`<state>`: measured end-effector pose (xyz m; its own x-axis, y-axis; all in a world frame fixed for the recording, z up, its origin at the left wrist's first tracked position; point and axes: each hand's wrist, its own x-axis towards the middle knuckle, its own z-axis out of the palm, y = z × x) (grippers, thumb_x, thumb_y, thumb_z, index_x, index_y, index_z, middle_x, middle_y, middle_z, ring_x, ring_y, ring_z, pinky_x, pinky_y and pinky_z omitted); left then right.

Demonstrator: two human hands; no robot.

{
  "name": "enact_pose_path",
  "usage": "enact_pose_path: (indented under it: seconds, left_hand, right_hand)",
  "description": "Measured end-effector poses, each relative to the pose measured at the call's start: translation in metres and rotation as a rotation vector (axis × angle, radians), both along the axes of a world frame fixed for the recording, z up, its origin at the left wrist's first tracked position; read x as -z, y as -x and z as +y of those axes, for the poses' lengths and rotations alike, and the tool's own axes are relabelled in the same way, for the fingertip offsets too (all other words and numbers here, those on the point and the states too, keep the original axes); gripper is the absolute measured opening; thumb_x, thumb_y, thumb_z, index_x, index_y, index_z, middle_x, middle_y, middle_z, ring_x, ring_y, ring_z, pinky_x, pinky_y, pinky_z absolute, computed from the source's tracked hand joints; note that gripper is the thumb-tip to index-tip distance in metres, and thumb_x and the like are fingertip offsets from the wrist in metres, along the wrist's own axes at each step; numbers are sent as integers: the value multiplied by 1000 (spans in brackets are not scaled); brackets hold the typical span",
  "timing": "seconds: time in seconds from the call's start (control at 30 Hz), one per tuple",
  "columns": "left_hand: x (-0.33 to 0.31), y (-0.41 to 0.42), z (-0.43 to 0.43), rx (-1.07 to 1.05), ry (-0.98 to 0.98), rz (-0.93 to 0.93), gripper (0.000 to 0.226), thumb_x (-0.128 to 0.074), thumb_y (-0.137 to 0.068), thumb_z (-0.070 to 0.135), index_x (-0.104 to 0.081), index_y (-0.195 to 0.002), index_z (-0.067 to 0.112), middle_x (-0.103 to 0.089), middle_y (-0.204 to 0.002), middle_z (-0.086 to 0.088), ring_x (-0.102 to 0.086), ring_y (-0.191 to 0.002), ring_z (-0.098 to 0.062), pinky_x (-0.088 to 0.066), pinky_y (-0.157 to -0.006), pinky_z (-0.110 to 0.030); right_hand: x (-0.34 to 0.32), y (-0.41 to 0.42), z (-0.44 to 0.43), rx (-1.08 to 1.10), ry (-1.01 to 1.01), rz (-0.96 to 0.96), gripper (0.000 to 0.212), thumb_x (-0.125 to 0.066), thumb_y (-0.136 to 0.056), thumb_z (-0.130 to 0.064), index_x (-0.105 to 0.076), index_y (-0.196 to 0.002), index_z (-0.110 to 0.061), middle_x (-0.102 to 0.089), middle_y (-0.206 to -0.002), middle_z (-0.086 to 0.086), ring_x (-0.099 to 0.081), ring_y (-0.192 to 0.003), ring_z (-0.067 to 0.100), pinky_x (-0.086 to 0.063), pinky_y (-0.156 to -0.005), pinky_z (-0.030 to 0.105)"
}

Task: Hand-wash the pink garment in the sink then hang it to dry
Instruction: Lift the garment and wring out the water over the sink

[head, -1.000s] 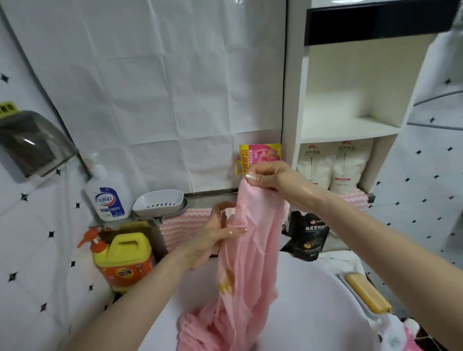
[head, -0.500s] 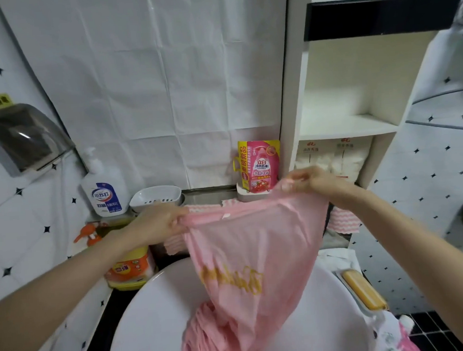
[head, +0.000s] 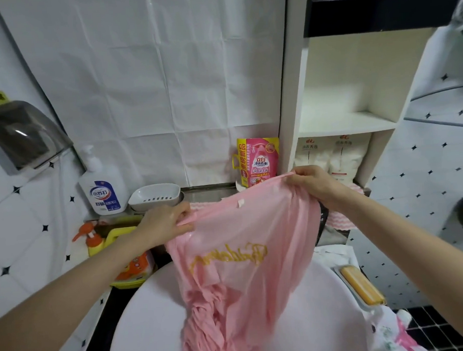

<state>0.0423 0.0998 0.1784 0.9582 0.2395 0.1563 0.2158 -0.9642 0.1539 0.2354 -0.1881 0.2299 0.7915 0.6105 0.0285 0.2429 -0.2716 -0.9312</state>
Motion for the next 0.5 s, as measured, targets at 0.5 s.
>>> enact_pose_path:
  seconds: [0.5]
  left_hand:
    - [-141,-39,-67,114,779,-126,27,-67,-73,-14,-62,-82,11,-57,-73,-3,-51,-56,-4,-41,-46,-12]
  right_hand:
    - [-55,44,73,-344,-47,-79,47,-77,-74,0,-61,-119,-7,-60,-75,5,-57,-59,6,-50,-59,21]
